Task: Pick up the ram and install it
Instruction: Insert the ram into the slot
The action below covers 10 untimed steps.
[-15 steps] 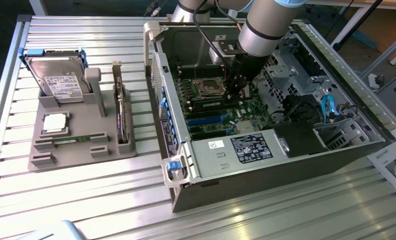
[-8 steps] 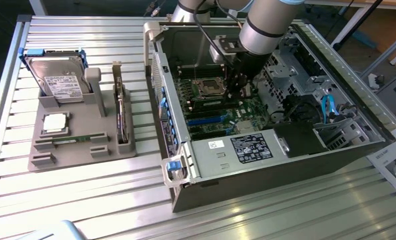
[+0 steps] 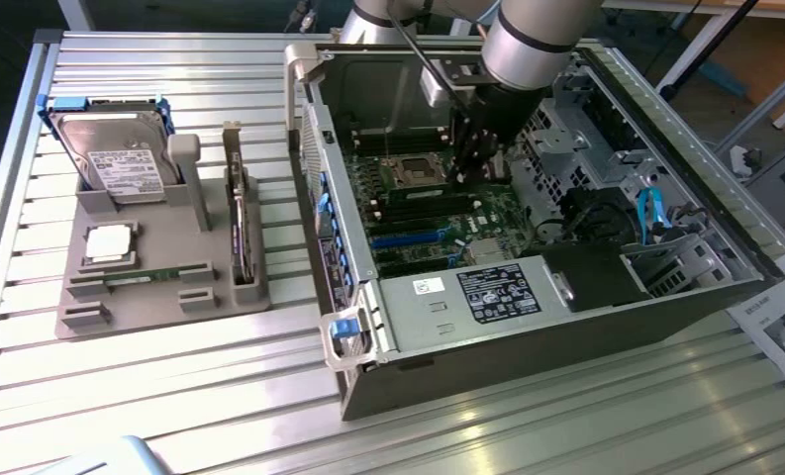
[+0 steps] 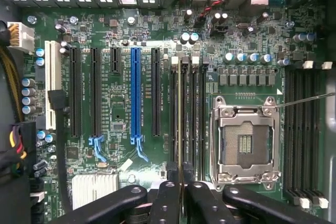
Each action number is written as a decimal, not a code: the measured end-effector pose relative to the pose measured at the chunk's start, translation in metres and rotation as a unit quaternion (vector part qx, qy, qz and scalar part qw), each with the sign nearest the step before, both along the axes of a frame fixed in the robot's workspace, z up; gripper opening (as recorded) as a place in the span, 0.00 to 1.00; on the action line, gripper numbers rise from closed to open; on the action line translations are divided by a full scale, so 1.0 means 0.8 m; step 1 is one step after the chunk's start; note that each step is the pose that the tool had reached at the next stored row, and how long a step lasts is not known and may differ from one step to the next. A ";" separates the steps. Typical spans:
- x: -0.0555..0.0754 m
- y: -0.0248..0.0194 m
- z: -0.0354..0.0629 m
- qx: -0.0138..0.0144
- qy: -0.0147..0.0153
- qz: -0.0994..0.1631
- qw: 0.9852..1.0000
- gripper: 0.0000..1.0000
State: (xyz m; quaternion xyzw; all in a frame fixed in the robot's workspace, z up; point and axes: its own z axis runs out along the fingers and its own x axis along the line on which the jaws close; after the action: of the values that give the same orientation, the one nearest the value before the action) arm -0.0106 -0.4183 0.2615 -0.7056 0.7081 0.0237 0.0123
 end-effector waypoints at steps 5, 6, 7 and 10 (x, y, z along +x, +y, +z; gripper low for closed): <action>0.000 0.0000 0.004 0.000 0.000 0.000 1.000 0.12; 0.000 0.0000 0.004 0.000 0.000 0.000 1.000 0.12; 0.000 0.0000 0.004 0.000 0.000 0.000 1.000 0.12; 0.001 0.0000 0.004 0.000 0.002 0.000 1.000 0.12</action>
State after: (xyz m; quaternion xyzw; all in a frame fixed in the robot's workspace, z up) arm -0.0099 -0.4183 0.2648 -0.7055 0.7081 0.0253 0.0106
